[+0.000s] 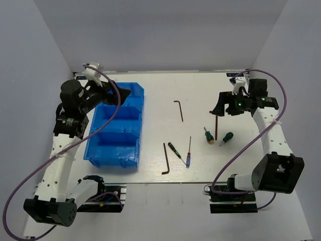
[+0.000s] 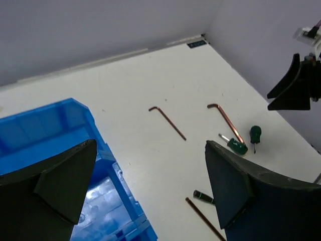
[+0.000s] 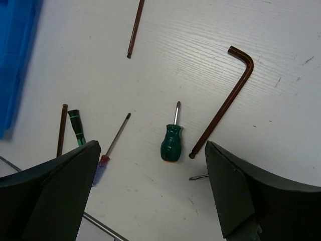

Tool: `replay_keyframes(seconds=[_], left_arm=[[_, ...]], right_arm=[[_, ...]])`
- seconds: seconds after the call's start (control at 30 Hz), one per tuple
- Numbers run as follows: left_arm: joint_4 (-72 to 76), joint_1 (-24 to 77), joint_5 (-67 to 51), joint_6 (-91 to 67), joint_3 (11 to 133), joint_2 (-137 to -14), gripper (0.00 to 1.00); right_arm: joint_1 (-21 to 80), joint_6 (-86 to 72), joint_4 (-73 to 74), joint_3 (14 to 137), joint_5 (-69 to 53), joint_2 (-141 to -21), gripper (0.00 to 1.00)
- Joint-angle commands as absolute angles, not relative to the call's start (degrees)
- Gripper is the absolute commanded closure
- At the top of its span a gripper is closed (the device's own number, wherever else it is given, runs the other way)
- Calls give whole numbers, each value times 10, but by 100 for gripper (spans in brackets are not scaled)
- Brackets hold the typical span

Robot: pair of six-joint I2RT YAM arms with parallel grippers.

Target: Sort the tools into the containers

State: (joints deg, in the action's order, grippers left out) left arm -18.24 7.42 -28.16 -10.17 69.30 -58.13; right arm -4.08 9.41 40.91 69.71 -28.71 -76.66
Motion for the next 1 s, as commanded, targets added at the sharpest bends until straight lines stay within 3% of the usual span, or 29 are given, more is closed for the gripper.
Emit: replay_keyframes(seconds=[0.0, 0.13, 0.23, 0.27, 0.3, 0.33, 0.37, 0.4, 0.47, 0.53, 0.57, 0.6, 0.67, 0.7, 0.73, 0.8, 0.97], left_arm=[[-190, 88, -320, -107, 664, -602, 2], [-190, 103, -307, -107, 645, -616, 5], [-185, 114, -307, -102, 633, -643, 12], [-185, 119, -314, -102, 633, -662, 19], [-193, 126, -314, -97, 642, -672, 25], [-193, 133, -314, -97, 648, -685, 33], [-205, 139, -314, -84, 665, -699, 54], [-215, 146, -307, -78, 677, -734, 65], [-245, 178, -291, -60, 713, -772, 91], [-260, 218, -273, -60, 735, -824, 99], [-267, 230, -253, -55, 750, -838, 99], [-267, 242, -245, -54, 756, -848, 90], [-259, 274, -215, -61, 756, -869, 57], [-259, 283, -208, -74, 756, -876, 29], [-272, 300, -192, -82, 770, -884, 25], [-279, 318, -179, -97, 776, -898, 23], [-268, 359, -113, -146, 761, -898, 22]], right_arm=[[-43, 93, 430, 715, -322, -770, 9], [-42, 171, 447, 714, -327, -769, 9], [-43, 222, 460, 715, -335, -764, 9], [-41, 213, 460, 718, -326, -769, 14], [-42, 215, 460, 720, -330, -773, 22], [-41, 215, 449, 712, -330, -776, 38], [-40, 199, 445, 708, -309, -780, 70], [-38, 196, 432, 706, -291, -786, 81], [-34, 182, 432, 709, -256, -818, 100], [-28, 174, 440, 731, -199, -834, 100], [-26, 172, 433, 733, -185, -841, 77], [-22, 173, 426, 737, -169, -857, 59], [-11, 187, 413, 751, -132, -876, 38], [-6, 185, 410, 764, -102, -899, 26], [-4, 173, 403, 776, -71, -923, 21], [-4, 172, 407, 796, -49, -967, 21], [-5, 115, 367, 810, -11, -1056, 37]])
